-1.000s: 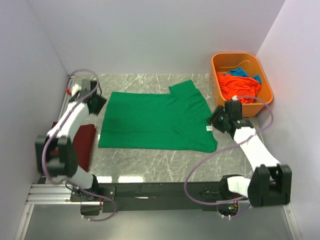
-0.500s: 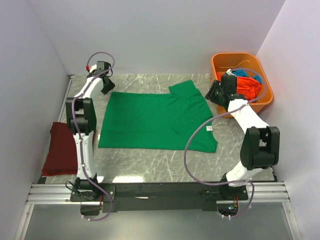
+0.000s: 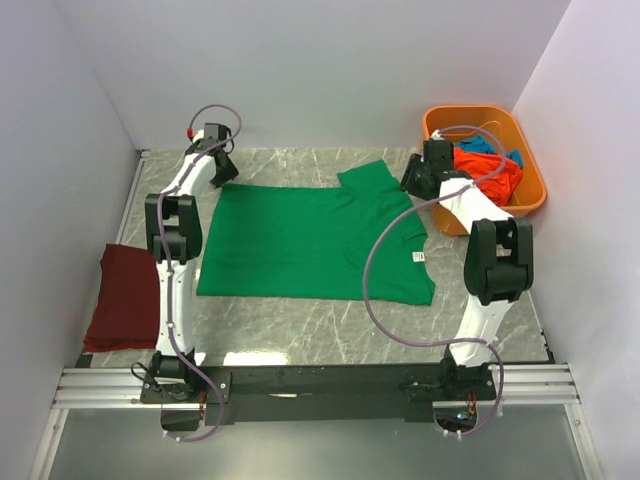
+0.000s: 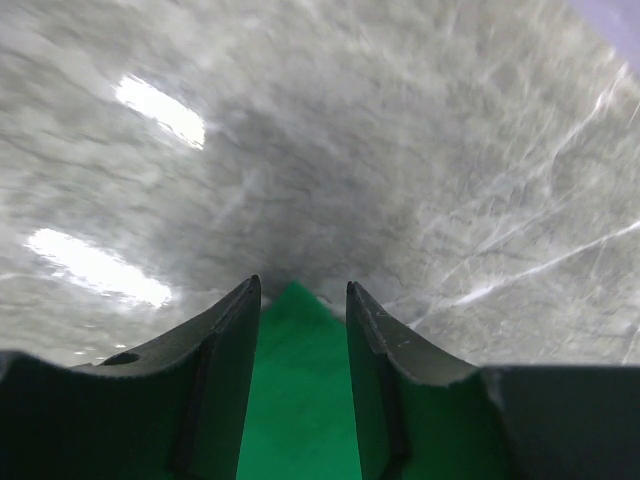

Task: Fold and stack the t-shirts
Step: Fold the tshirt

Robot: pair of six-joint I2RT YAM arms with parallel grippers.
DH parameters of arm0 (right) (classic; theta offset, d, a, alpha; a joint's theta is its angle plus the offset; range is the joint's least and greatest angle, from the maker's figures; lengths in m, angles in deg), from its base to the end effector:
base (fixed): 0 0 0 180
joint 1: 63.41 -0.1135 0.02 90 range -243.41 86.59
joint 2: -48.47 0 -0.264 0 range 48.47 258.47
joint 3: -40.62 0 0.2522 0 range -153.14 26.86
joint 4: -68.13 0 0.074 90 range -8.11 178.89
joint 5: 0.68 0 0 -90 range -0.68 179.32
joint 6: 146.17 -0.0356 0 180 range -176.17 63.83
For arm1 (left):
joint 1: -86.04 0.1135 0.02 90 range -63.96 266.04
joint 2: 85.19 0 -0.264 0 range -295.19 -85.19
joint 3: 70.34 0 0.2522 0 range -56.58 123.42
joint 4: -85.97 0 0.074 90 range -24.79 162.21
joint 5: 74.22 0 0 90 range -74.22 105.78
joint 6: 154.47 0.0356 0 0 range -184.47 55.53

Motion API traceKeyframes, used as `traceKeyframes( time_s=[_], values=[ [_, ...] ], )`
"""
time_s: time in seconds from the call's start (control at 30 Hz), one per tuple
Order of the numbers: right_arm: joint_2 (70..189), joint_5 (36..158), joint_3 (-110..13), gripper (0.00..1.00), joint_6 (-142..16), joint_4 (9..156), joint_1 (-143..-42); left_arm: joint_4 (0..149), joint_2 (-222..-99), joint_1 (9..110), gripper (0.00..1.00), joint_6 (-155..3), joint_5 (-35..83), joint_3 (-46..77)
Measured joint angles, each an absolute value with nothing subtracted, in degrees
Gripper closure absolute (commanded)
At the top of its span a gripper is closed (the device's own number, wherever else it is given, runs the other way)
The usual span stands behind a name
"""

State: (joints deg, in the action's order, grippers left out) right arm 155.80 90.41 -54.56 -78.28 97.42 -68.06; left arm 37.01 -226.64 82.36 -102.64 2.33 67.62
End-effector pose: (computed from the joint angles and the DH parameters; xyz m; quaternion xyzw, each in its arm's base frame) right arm 0.4259 0.0353 0.2399 0.1345 0.9015 0.1036 0.3980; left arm 0.5438 -0.0267 0.1766 -0.3147 0.8868 -0.0106 0.3382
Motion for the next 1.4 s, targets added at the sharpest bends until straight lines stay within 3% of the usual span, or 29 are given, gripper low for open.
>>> traceKeyframes(
  time_s=[0.17, 0.7, 1.4],
  values=[
    [160.24, 89.20, -59.88, 0.48, -76.58, 99.28, -68.87, 36.77, -228.43, 81.53, 0.58, -102.55, 3.05, 69.15],
    [174.16, 86.08, -77.49, 0.48, -72.58, 107.98, -70.26, 37.49, -227.80, 80.92, 1.00, -102.36, 2.37, 67.41],
    [189.96, 79.63, -103.70, 0.44, -68.62, 122.25, -72.38, 39.59, -223.45, 80.92, 1.00, -101.55, 4.86, 64.57]
  ],
)
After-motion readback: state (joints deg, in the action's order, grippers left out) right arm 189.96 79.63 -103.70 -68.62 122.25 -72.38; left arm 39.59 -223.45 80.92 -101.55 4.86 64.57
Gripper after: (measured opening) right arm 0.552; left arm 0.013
